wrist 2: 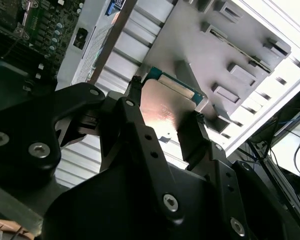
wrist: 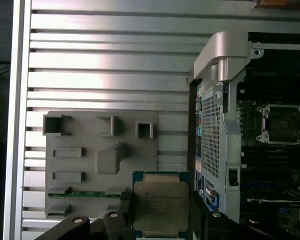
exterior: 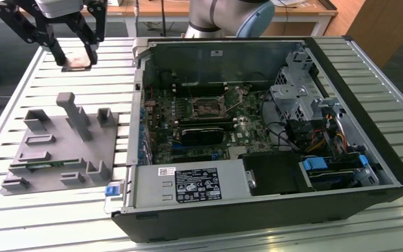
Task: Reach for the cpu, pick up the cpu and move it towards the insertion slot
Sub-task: 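Pick up the cpu and move it towards the insertion slot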
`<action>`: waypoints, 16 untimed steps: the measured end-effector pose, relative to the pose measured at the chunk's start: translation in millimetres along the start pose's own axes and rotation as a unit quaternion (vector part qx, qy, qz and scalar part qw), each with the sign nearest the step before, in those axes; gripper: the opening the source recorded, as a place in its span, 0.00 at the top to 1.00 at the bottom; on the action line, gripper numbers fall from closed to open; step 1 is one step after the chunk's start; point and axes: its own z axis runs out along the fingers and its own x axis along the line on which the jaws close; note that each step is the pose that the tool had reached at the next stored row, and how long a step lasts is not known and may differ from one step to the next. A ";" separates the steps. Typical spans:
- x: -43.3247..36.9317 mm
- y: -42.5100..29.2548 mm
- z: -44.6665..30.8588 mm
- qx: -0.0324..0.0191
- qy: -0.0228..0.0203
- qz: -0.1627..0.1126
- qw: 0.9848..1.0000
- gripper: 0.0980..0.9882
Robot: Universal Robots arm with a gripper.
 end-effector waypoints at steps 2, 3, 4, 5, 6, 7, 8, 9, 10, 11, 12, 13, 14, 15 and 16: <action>-3.2 0.3 0.0 0.000 0.000 0.000 1.000 0.50; -4.8 0.4 0.1 0.000 0.000 0.000 1.000 0.50; -6.9 0.6 0.1 0.000 0.000 0.000 1.000 0.50; -9.0 0.7 0.0 0.000 0.000 0.000 1.000 0.50; -10.9 0.9 0.0 0.000 0.000 0.000 1.000 0.50; -12.9 1.0 0.1 0.000 0.000 0.000 1.000 0.50; -15.1 1.2 0.1 0.000 0.000 0.000 1.000 0.50; -17.3 1.3 0.1 0.000 0.000 0.000 1.000 0.50; -19.7 1.6 0.2 0.000 0.000 0.000 1.000 0.50; -22.6 2.0 0.2 0.000 0.000 0.000 1.000 0.50; -25.6 2.3 0.2 0.000 0.000 0.000 1.000 0.50; -28.9 2.6 0.2 0.000 0.000 0.000 1.000 0.50; -32.3 2.9 0.2 0.000 0.000 0.000 1.000 0.50; -35.9 3.2 0.3 0.000 0.000 0.000 1.000 0.50; -39.6 3.8 0.4 0.000 0.000 0.000 1.000 0.50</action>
